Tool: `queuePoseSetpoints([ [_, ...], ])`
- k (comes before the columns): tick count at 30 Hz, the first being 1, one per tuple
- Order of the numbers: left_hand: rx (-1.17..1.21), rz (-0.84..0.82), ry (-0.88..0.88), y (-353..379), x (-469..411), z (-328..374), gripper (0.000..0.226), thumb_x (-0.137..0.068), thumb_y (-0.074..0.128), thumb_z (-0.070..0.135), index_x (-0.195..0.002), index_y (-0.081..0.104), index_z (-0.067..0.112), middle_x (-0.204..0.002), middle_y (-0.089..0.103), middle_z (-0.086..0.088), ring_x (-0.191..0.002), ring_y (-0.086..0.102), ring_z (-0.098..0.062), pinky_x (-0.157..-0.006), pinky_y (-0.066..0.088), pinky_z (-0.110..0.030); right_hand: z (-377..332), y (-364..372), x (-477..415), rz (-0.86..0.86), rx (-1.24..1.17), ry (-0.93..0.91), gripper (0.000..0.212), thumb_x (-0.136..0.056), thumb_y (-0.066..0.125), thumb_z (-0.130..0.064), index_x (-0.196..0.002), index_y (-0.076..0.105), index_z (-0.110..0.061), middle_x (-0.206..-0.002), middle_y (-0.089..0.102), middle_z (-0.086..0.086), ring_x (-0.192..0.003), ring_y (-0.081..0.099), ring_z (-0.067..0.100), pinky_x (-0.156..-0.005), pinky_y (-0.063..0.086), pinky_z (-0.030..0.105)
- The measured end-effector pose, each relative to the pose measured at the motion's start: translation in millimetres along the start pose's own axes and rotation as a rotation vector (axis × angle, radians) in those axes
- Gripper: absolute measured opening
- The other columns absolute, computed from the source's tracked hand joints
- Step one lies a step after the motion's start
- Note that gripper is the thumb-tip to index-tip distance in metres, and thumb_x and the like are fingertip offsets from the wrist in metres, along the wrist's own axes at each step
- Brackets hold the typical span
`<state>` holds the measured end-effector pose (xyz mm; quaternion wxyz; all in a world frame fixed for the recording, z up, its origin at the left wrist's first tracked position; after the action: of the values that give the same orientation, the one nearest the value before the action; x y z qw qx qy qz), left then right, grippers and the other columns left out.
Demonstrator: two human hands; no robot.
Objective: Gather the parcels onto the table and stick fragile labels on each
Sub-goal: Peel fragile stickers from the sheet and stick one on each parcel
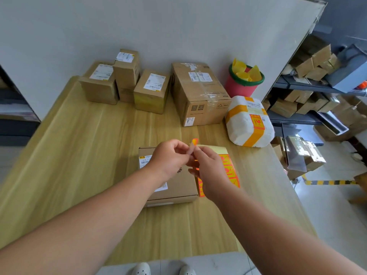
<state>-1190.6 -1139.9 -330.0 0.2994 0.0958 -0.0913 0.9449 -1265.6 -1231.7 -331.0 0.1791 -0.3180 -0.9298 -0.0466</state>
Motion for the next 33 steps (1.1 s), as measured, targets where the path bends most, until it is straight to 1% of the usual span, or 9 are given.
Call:
queuePoseSetpoints([
  [2,-0.019,0.033,-0.005,-12.2,2.1,-3.4,0.016,-0.077,0.077,0.008,-0.081,0.063,0.015,-0.080,0.068,-0.004,-0.077,0.064,-0.017,-0.079,0.055,-0.035,2.8,8.2,4.9,-0.068,0.011,0.020,0.025,-0.101,0.046,-0.025,-0.092,0.067,-0.014,-0.081,0.064,0.001,-0.078,0.059,0.016,-0.067,0.048,0.027],
  [4,-0.045,0.062,-0.015,-21.9,3.9,-7.3,0.017,-0.078,0.074,0.005,-0.079,0.061,0.016,-0.077,0.064,-0.001,-0.075,0.060,-0.015,-0.074,0.051,-0.028,5.0,14.5,7.8,-0.122,0.040,0.047,0.029,-0.101,0.045,-0.032,-0.094,0.069,-0.017,-0.087,0.066,0.002,-0.080,0.060,0.017,-0.069,0.048,0.028],
  [7,-0.052,0.101,-0.036,-36.3,6.8,-13.9,0.016,-0.083,0.067,0.004,-0.077,0.061,0.017,-0.077,0.062,-0.001,-0.074,0.057,-0.015,-0.072,0.046,-0.026,5.5,22.7,9.7,-0.149,0.064,0.075,0.034,-0.101,0.043,-0.037,-0.101,0.068,-0.015,-0.089,0.069,0.001,-0.077,0.062,0.016,-0.071,0.048,0.029],
  [10,-0.053,0.129,-0.081,-49.8,7.8,-18.2,0.016,-0.088,0.059,0.005,-0.078,0.060,0.018,-0.076,0.061,-0.002,-0.069,0.054,-0.015,-0.061,0.042,-0.022,0.4,24.8,8.9,-0.077,0.100,0.026,0.024,-0.100,0.048,-0.026,-0.093,0.068,-0.015,-0.082,0.067,0.002,-0.070,0.059,0.015,-0.065,0.048,0.027],
  [13,-0.066,0.136,-0.122,-62.2,9.8,-18.2,0.016,-0.092,0.054,0.005,-0.080,0.060,0.015,-0.076,0.060,-0.003,-0.060,0.054,-0.010,-0.052,0.043,-0.017,-6.2,19.4,4.3,0.066,0.285,-0.077,0.015,-0.096,0.054,-0.016,-0.084,0.065,-0.017,-0.078,0.065,0.003,-0.066,0.055,0.014,-0.061,0.046,0.028],
  [18,-0.146,0.094,-0.148,-75.0,13.3,-15.2,0.017,-0.094,0.051,0.006,-0.080,0.058,0.014,-0.078,0.059,-0.004,-0.065,0.053,-0.012,-0.056,0.041,-0.021,-15.2,20.0,1.8,0.038,0.512,-0.189,0.008,-0.093,0.059,-0.018,-0.090,0.067,-0.019,-0.077,0.060,-0.004,-0.062,0.050,0.009,-0.055,0.043,0.024],
  [22,-0.218,0.052,-0.141,-76.7,14.0,-14.5,0.013,-0.093,0.053,0.007,-0.084,0.061,0.012,-0.077,0.061,-0.004,-0.066,0.055,-0.013,-0.060,0.044,-0.024,-13.4,28.3,0.9,-0.066,0.528,-0.140,0.008,-0.092,0.063,-0.022,-0.089,0.069,-0.016,-0.078,0.063,-0.001,-0.065,0.051,0.011,-0.058,0.044,0.027],
  [26,-0.288,0.027,-0.103,-76.0,15.5,-14.5,0.013,-0.092,0.056,0.007,-0.083,0.064,0.012,-0.083,0.064,-0.007,-0.074,0.059,-0.017,-0.073,0.049,-0.029,0.1,35.8,0.8,-0.145,0.497,-0.059,0.011,-0.091,0.065,-0.020,-0.081,0.068,-0.015,-0.072,0.061,0.000,-0.066,0.052,0.011,-0.062,0.045,0.026],
  [33,-0.322,0.039,-0.074,-78.0,16.5,-21.6,0.021,-0.090,0.058,0.008,-0.074,0.063,0.021,-0.087,0.066,-0.008,-0.080,0.058,-0.019,-0.078,0.049,-0.033,19.6,42.3,1.3,-0.207,0.435,0.042,0.012,-0.092,0.061,-0.014,-0.080,0.064,-0.014,-0.071,0.061,-0.002,-0.066,0.053,0.011,-0.062,0.043,0.025],
])
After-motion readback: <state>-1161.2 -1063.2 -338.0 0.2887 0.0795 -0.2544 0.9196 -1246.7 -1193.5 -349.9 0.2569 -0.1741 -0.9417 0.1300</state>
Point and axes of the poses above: each hand's wrist, its own x-axis away from the middle knuckle, its own y-axis out of the palm, z = x × y, the point moved 3 cm from there along -x, towards the middle knuckle
